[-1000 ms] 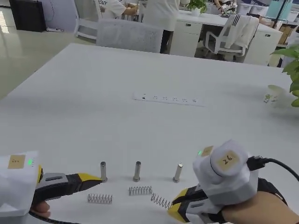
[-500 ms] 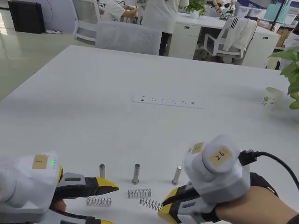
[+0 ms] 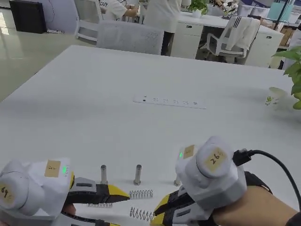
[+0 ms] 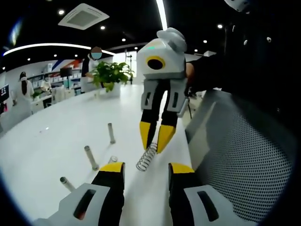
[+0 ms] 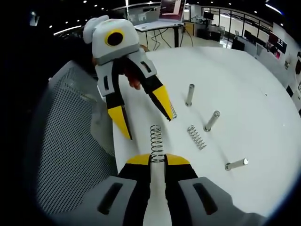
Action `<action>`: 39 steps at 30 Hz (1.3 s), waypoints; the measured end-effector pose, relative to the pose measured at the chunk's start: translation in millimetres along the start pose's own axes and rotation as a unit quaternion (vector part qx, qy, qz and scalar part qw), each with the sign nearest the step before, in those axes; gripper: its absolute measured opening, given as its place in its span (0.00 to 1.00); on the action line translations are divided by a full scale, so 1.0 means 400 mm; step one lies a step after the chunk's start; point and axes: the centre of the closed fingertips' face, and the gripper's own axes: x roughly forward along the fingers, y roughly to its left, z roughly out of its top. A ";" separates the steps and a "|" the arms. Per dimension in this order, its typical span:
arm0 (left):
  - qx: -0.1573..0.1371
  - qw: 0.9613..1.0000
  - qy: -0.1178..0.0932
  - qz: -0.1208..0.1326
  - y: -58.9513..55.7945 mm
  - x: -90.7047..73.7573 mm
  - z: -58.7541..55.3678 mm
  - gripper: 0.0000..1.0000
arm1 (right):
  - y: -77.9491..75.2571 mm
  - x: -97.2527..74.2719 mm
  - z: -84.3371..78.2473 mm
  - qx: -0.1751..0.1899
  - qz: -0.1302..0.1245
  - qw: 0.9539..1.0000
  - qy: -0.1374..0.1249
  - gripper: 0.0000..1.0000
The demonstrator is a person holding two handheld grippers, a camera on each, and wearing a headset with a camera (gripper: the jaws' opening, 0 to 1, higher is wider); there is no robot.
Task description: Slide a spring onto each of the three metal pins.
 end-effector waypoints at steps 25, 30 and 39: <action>0.076 0.996 0.031 -0.028 -0.033 0.017 -0.024 0.04 | 0.043 -0.010 0.030 0.001 0.032 0.999 -0.006 0.07; 0.079 0.996 0.033 -0.027 -0.033 0.017 -0.026 0.03 | 0.045 -0.016 0.044 -0.005 0.027 1.000 -0.013 0.07; 0.074 0.996 0.031 -0.027 -0.031 0.016 -0.024 0.03 | 0.050 -0.032 0.086 -0.022 0.020 0.999 -0.029 0.07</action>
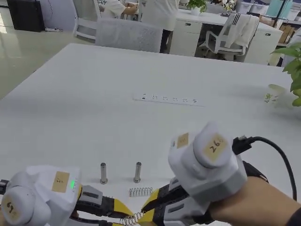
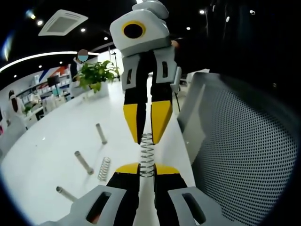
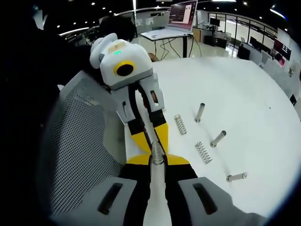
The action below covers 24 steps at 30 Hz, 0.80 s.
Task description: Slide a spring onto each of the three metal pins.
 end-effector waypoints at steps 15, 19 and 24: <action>-0.010 1.000 -0.007 0.003 0.003 -0.002 0.006 0.03 | 0.013 0.008 0.028 -0.028 0.010 0.999 0.020 0.09; -0.012 1.000 -0.007 0.001 0.000 0.000 0.005 0.03 | 0.012 0.015 0.030 -0.033 0.011 0.999 0.021 0.12; -0.014 1.000 -0.011 0.004 0.003 -0.001 0.011 0.03 | 0.011 0.026 0.021 -0.043 0.011 0.998 0.040 0.12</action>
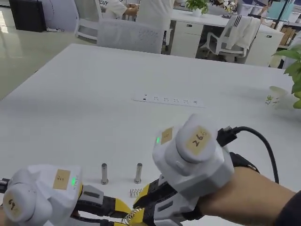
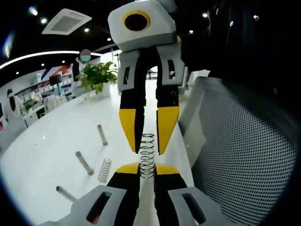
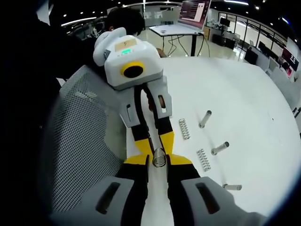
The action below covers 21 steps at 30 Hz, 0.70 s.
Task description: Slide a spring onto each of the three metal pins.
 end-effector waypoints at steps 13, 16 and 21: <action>-0.001 1.000 -0.010 0.002 0.000 -0.003 0.015 0.03 | -0.002 0.015 -0.008 -0.013 0.005 0.999 0.029 0.09; -0.002 1.000 -0.011 0.002 0.000 -0.003 0.014 0.03 | -0.003 0.014 -0.009 -0.016 0.004 0.999 0.032 0.08; -0.010 1.000 -0.017 0.007 0.005 -0.004 0.015 0.03 | -0.007 0.014 -0.006 -0.013 0.000 0.999 0.033 0.08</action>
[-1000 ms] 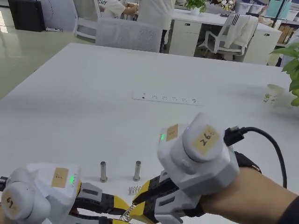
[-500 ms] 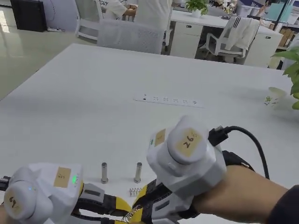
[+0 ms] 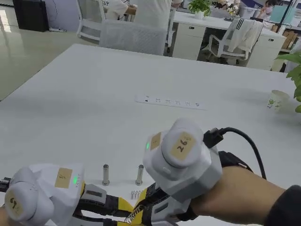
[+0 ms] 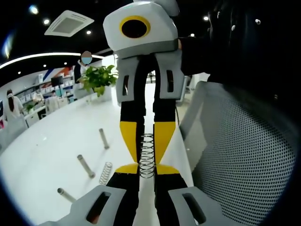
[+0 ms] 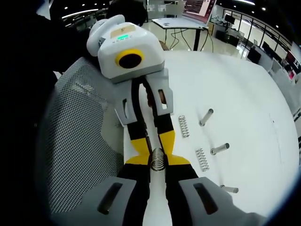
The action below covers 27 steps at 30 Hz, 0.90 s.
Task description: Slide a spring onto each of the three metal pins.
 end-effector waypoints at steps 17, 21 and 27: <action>-0.051 0.998 -0.010 0.034 0.032 -0.037 -0.017 0.27 | -0.054 -0.046 -0.043 0.021 -0.020 0.999 0.022 0.08; -0.060 0.997 -0.017 0.048 0.042 -0.056 -0.016 0.30 | -0.073 -0.064 -0.065 0.024 -0.028 0.999 0.031 0.08; -0.087 0.993 -0.023 0.077 0.055 -0.087 -0.037 0.39 | -0.105 -0.094 -0.092 0.033 -0.041 0.998 0.040 0.08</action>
